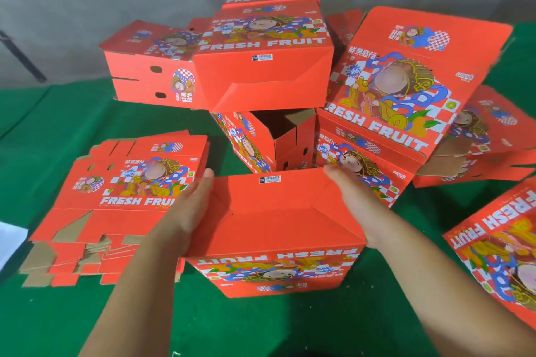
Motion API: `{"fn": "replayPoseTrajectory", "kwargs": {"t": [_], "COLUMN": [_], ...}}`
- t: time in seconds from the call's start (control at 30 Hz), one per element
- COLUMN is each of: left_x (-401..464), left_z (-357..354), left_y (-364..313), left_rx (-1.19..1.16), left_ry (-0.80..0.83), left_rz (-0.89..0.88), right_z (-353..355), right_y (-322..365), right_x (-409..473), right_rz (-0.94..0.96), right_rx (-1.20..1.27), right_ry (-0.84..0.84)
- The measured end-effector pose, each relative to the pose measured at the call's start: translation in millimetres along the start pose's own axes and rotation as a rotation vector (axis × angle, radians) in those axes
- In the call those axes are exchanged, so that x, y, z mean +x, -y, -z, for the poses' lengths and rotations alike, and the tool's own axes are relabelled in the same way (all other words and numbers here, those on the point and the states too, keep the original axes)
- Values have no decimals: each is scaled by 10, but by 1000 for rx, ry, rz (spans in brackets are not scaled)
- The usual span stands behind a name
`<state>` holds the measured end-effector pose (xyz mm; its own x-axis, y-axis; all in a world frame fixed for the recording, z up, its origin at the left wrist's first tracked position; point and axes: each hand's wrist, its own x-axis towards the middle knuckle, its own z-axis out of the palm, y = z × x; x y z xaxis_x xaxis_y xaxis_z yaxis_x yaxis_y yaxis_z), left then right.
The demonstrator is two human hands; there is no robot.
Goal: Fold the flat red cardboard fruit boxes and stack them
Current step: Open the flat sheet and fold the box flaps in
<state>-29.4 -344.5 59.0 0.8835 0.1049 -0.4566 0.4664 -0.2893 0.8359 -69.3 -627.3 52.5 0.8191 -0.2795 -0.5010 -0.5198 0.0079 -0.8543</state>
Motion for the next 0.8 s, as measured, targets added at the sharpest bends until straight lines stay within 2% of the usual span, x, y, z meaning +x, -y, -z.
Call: {"fn": "replayPoseTrajectory", "kwargs": {"t": [0.07,0.13,0.2,0.27,0.37,0.43,0.5,0.53,0.57,0.6,0.63,0.67,0.7,0.73,0.8], "left_x": [-115,-232,-362,-447,-500,-509,-517,-514,-497,-512,-582,-678,-716,-767,-766], "left_z": [-33,-28,16,61,59,73,116,141,172,192,192,174,174,161,94], "left_y": [-102,-102,-44,118,239,255,279,273,283,271,250,221,237,247,129], "left_rx": [-134,-240,-222,-238,-462,-584,-689,-728,-750,-720,-644,-569,-539,-539,-483], "left_ry": [-7,-50,-129,-127,10,25,18,2,-21,-51,-15,95,193,230,190], "left_rz": [69,72,67,-19,-129,-241,-365,-376,-329,-209,-45,78,125,100,80], "right_z": [72,152,169,224,252,253,250,249,291,324,350,366,363,355,372], "right_y": [41,49,70,30,2,-11,10,19,-26,-64,-111,-129,-105,-93,-49], "right_x": [51,96,62,17,-201,-343,-390,-415,-470,-527,-537,-577,-585,-620,-673], "right_rz": [-74,-2,-2,-22,-97,-84,-97,-107,-79,-31,30,82,134,188,266], "right_rx": [133,175,143,145,348,268,159,193,272,331,356,351,342,342,358], "right_ry": [0,-1,-9,-4,92,201,230,248,300,356,384,396,397,398,374]}}
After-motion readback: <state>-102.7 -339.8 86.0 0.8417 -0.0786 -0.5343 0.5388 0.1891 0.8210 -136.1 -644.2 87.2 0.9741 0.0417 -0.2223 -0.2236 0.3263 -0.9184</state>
